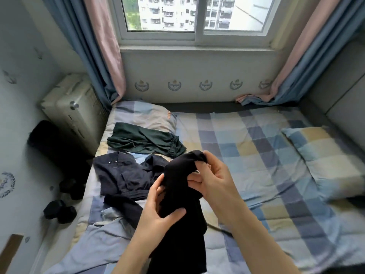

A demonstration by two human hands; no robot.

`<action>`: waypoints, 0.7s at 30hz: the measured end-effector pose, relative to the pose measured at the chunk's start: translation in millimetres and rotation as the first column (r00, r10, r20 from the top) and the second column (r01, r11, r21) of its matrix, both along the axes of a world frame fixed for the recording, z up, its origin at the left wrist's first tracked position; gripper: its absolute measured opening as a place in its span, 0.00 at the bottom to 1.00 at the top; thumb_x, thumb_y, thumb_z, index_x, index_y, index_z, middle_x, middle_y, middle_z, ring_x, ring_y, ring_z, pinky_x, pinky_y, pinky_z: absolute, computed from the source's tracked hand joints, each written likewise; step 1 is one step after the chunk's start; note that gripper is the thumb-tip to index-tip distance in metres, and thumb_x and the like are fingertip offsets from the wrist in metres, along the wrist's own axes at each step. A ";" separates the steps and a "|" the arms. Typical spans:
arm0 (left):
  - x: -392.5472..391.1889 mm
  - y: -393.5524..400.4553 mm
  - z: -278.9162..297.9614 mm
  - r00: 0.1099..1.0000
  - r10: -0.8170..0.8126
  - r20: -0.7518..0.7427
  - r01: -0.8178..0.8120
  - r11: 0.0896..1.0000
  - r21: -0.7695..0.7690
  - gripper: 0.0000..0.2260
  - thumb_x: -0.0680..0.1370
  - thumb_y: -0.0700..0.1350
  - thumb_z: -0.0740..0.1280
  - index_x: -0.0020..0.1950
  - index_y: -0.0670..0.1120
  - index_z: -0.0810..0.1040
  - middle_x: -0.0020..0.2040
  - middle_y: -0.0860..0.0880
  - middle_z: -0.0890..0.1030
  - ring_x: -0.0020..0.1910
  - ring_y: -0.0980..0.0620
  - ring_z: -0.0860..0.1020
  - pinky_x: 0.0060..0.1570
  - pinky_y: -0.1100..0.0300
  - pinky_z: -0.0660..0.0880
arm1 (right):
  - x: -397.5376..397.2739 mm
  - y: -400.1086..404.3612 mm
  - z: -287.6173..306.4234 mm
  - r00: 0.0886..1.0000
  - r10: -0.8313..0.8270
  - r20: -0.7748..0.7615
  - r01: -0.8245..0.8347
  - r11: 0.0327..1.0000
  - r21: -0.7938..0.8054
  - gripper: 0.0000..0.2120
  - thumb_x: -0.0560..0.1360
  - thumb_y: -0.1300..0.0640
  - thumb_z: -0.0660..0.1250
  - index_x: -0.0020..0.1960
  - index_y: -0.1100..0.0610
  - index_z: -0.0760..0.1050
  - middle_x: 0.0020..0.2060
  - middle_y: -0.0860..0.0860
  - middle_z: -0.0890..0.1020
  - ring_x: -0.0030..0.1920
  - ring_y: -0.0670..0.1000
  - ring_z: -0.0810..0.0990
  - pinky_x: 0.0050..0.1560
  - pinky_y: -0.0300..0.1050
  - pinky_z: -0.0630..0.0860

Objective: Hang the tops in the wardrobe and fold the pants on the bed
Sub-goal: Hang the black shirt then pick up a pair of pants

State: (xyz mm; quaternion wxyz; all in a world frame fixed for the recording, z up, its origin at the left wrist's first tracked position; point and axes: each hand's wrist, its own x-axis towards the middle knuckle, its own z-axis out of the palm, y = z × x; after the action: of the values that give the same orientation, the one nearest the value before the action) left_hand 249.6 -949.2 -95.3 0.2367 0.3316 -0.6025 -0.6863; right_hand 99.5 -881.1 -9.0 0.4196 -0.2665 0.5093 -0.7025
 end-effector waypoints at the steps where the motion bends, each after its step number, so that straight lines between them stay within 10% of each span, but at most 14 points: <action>1: -1.9 2.9 1.8 0.999 -0.003 0.047 0.006 0.999 -0.044 0.37 0.65 0.45 0.79 0.70 0.59 0.68 0.58 0.60 0.80 0.59 0.60 0.79 0.56 0.64 0.77 | 1.1 3.3 10.3 0.999 -0.042 0.008 0.042 0.999 -0.015 0.06 0.77 0.55 0.62 0.47 0.53 0.79 0.42 0.52 0.82 0.45 0.54 0.82 0.47 0.47 0.78; 8: -6.4 2.9 17.7 0.945 -0.136 0.296 0.215 0.943 -0.254 0.06 0.74 0.41 0.73 0.39 0.41 0.80 0.33 0.48 0.77 0.35 0.52 0.73 0.39 0.53 0.72 | -9.5 38.7 72.8 0.899 -0.418 -0.130 0.419 0.908 -0.016 0.10 0.75 0.48 0.69 0.40 0.53 0.79 0.38 0.56 0.76 0.41 0.55 0.75 0.43 0.51 0.73; 12: -3.0 -2.3 39.4 0.972 -0.184 0.149 0.174 0.982 0.080 0.08 0.77 0.38 0.69 0.39 0.44 0.85 0.36 0.49 0.83 0.38 0.52 0.81 0.39 0.58 0.76 | -31.3 53.8 68.5 0.821 -0.534 -0.202 0.553 0.832 0.046 0.05 0.78 0.57 0.65 0.50 0.52 0.79 0.41 0.51 0.80 0.41 0.50 0.79 0.41 0.45 0.77; 16: -3.5 -5.9 65.3 0.982 -0.090 -0.163 0.151 0.897 0.415 0.10 0.72 0.47 0.70 0.47 0.44 0.86 0.50 0.42 0.85 0.50 0.44 0.84 0.44 0.57 0.81 | -31.9 81.4 25.1 0.872 -0.423 -0.247 0.483 0.828 0.285 0.24 0.77 0.65 0.64 0.71 0.52 0.65 0.54 0.53 0.79 0.53 0.51 0.82 0.48 0.42 0.80; 21: -12.9 9.0 103.6 0.939 -0.238 -0.250 0.319 0.876 0.362 0.15 0.71 0.55 0.70 0.31 0.46 0.84 0.28 0.49 0.82 0.30 0.52 0.83 0.36 0.62 0.80 | 25.9 102.2 -53.1 0.946 -0.079 -0.314 0.231 0.844 0.485 0.14 0.74 0.71 0.60 0.52 0.55 0.75 0.38 0.41 0.80 0.41 0.43 0.78 0.38 0.36 0.73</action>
State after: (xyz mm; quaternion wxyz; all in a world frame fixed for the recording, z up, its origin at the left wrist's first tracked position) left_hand 236.6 -940.3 8.3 0.1215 0.2122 -0.4655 -0.8506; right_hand 125.5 -778.8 -62.1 0.3398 -0.1992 0.7531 -0.5270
